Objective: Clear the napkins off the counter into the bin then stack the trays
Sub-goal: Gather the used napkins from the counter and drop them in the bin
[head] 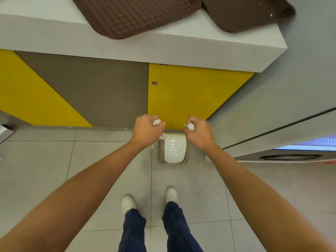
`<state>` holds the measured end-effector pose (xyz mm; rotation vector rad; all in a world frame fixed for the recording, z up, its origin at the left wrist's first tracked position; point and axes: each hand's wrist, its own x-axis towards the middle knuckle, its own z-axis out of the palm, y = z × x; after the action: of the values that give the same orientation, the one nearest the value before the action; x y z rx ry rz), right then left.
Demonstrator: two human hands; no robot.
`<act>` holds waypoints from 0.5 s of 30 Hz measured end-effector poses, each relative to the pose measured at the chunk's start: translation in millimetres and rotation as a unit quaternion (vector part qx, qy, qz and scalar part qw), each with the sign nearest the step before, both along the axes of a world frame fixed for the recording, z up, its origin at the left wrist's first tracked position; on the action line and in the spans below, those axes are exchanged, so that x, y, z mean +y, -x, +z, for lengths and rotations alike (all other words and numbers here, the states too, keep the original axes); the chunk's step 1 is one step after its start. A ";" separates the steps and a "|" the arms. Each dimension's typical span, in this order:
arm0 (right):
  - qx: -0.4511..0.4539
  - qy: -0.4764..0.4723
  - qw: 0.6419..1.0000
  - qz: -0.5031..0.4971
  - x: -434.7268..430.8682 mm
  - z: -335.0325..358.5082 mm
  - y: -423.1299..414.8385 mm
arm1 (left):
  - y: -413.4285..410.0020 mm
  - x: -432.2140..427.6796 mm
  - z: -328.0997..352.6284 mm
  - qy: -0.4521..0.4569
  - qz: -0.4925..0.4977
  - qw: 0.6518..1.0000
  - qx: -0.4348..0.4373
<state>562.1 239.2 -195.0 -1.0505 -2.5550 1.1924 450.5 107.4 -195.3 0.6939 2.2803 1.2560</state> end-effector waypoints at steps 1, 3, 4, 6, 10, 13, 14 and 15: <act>-0.016 0.011 1.000 -0.004 5.6 -11.0 -4.8 | -3.9 5.2 -9.8 0.011 0.004 1.000 0.000; -0.050 0.034 0.998 -0.013 16.5 -35.8 -13.5 | -10.5 15.9 -33.1 0.032 0.015 0.999 -0.011; -0.068 0.044 0.997 -0.017 20.9 -49.6 -17.0 | -12.8 20.4 -46.6 0.039 0.027 0.999 -0.022; -0.094 0.055 0.994 -0.018 29.8 -79.9 -22.4 | -17.5 29.6 -76.5 0.046 0.057 0.996 -0.047; -0.111 0.099 0.988 -0.044 33.6 -130.8 -35.4 | -28.4 40.4 -125.0 0.056 0.074 0.991 -0.097; -0.118 0.139 0.981 -0.060 33.3 -174.8 -41.8 | -36.5 46.1 -162.3 0.063 0.084 0.988 -0.117; -0.122 0.149 0.979 -0.067 32.6 -190.5 -42.7 | -38.8 47.2 -177.5 0.063 0.089 0.987 -0.121; -0.124 0.159 0.977 -0.074 31.5 -206.3 -42.6 | -41.1 48.0 -192.5 0.065 0.091 0.986 -0.124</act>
<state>604.7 270.7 -401.3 -1.5174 -2.4511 1.5523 491.6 155.4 -387.8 0.2722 2.2307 1.1861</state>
